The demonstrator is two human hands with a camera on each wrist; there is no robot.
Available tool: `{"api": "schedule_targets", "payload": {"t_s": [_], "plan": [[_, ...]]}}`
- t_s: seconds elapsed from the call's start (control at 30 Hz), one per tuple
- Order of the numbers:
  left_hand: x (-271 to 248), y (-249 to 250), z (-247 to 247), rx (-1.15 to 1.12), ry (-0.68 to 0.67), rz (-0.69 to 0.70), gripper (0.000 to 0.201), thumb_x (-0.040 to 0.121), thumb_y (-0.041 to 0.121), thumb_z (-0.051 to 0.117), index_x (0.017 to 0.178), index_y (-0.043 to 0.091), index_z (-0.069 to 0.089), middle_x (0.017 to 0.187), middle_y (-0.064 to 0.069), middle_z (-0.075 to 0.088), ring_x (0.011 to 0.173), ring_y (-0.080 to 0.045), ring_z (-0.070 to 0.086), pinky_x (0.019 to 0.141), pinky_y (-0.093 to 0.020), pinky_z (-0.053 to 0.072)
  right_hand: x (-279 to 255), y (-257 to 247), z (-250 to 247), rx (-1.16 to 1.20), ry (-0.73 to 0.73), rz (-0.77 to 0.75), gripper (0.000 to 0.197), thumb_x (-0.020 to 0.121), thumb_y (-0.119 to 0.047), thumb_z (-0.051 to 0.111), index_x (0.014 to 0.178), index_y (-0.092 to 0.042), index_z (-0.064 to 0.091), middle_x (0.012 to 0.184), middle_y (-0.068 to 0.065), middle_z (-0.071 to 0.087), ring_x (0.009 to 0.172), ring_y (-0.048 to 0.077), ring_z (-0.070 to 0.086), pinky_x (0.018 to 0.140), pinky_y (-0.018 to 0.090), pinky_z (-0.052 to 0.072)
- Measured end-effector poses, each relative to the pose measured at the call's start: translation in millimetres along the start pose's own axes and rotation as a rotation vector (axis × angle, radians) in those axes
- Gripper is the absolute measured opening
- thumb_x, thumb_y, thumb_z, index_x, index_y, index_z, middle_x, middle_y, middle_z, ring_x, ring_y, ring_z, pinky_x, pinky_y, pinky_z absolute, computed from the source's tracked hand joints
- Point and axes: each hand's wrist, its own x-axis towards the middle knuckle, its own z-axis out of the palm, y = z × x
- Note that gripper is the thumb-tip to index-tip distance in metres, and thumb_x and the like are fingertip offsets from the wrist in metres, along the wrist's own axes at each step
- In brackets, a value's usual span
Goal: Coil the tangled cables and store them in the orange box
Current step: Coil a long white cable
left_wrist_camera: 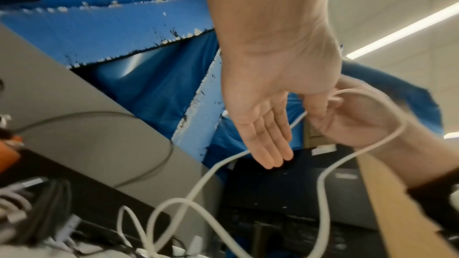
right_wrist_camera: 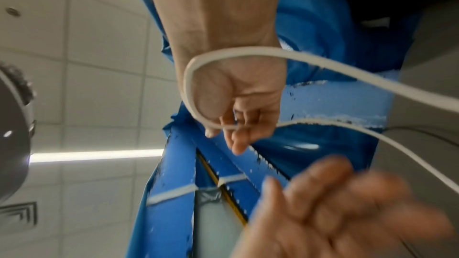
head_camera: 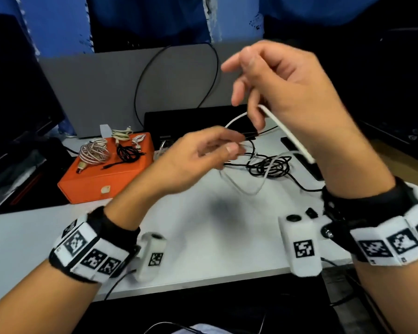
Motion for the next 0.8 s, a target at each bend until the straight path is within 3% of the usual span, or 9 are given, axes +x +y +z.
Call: {"api": "schedule_targets", "payload": {"t_s": [0.07, 0.17, 0.23, 0.3, 0.4, 0.47, 0.57, 0.7, 0.8], "plan": [[-14.3, 14.4, 13.5, -0.13, -0.171, 0.101, 0.038, 0.101, 0.016, 0.052, 0.137, 0.007, 0.057, 0.131, 0.004, 0.068, 0.127, -0.01, 0.061, 0.1, -0.023, 0.047, -2.3, 6.0, 25.3, -0.127, 0.153, -0.048, 0.029, 0.106, -0.027, 0.055, 0.098, -0.004, 0.069, 0.072, 0.004, 0.064, 0.053, 0.006, 0.052, 0.056, 0.021, 0.04], [-25.4, 23.2, 22.5, -0.293, -0.227, 0.08, 0.031, 0.099, 0.01, 0.053, 0.129, 0.007, 0.06, 0.126, 0.002, 0.07, 0.126, -0.015, 0.063, 0.105, -0.027, 0.047, -6.5, 15.9, 50.4, -0.35, 0.258, -0.08, 0.023, 0.104, -0.033, 0.059, 0.086, -0.02, 0.064, 0.071, -0.011, 0.057, 0.067, 0.001, 0.053, 0.067, 0.016, 0.039], [-30.2, 21.4, 22.3, -0.251, -0.11, 0.041, 0.018, 0.099, 0.014, 0.056, 0.113, 0.007, 0.066, 0.105, 0.001, 0.076, 0.107, -0.017, 0.071, 0.097, -0.034, 0.053, -6.8, 18.3, 51.5, -0.43, 0.246, -0.073, 0.028, 0.104, -0.036, 0.058, 0.084, -0.017, 0.065, 0.07, -0.012, 0.055, 0.069, 0.002, 0.052, 0.067, 0.015, 0.037], [-31.6, 18.1, 18.5, -0.123, 0.016, 0.009, 0.017, 0.1, 0.023, 0.059, 0.092, 0.011, 0.068, 0.075, -0.001, 0.072, 0.077, -0.018, 0.07, 0.082, -0.045, 0.056, -5.9, 17.7, 45.6, -0.472, 0.205, -0.04, 0.039, 0.105, -0.04, 0.057, 0.082, -0.011, 0.07, 0.061, -0.009, 0.051, 0.062, 0.005, 0.049, 0.062, 0.015, 0.035], [-30.6, 12.9, 0.0, -0.014, 0.191, -0.03, 0.024, 0.095, 0.035, 0.061, 0.077, 0.02, 0.066, 0.061, -0.008, 0.064, 0.049, -0.014, 0.048, 0.054, -0.025, 0.042, -2.1, 16.8, 28.2, -0.545, 0.206, -0.035, 0.05, 0.103, -0.048, 0.056, 0.077, -0.008, 0.073, 0.056, 0.0, 0.054, 0.059, 0.015, 0.05, 0.058, 0.018, 0.035], [-30.8, 13.6, -17.2, 0.01, 0.299, -0.058, 0.026, 0.094, 0.034, 0.067, 0.074, 0.019, 0.066, 0.06, -0.009, 0.065, 0.047, -0.026, 0.045, 0.056, -0.025, 0.038, 3.4, 17.2, 9.2, -0.599, 0.284, -0.04, 0.054, 0.1, -0.054, 0.057, 0.078, -0.007, 0.073, 0.062, 0.007, 0.06, 0.06, 0.02, 0.051, 0.061, 0.028, 0.038], [-36.0, 14.7, -42.8, 0.074, 0.445, -0.099, 0.026, 0.095, 0.024, 0.072, 0.074, 0.011, 0.065, 0.056, -0.01, 0.061, 0.042, -0.009, 0.046, 0.048, -0.017, 0.037, 11.5, 17.0, -28.3, -0.656, 0.466, -0.035, 0.06, 0.099, -0.059, 0.054, 0.082, -0.005, 0.072, 0.068, 0.009, 0.063, 0.061, 0.017, 0.049, 0.063, 0.032, 0.037], [-36.4, -0.1, -73.9, 0.173, 0.618, -0.14, 0.026, 0.097, 0.029, 0.07, 0.08, 0.009, 0.065, 0.059, -0.017, 0.057, 0.036, -0.005, 0.037, 0.039, -0.016, 0.029, 17.5, 22.7, -76.5, -0.669, 0.692, 0.018, 0.058, 0.097, -0.065, 0.051, 0.082, -0.013, 0.073, 0.07, -0.008, 0.065, 0.06, 0.001, 0.053, 0.069, 0.03, 0.043], [-31.6, -17.7, -85.8, 0.153, 0.709, -0.19, 0.03, 0.097, 0.038, 0.067, 0.076, 0.016, 0.064, 0.056, -0.013, 0.057, 0.035, -0.005, 0.036, 0.039, -0.017, 0.027, 18.1, 30.2, -90.6, -0.782, 0.715, 0.127, 0.06, 0.094, -0.068, 0.048, 0.086, -0.014, 0.072, 0.077, -0.003, 0.07, 0.071, 0.013, 0.063, 0.075, 0.04, 0.051]]}}
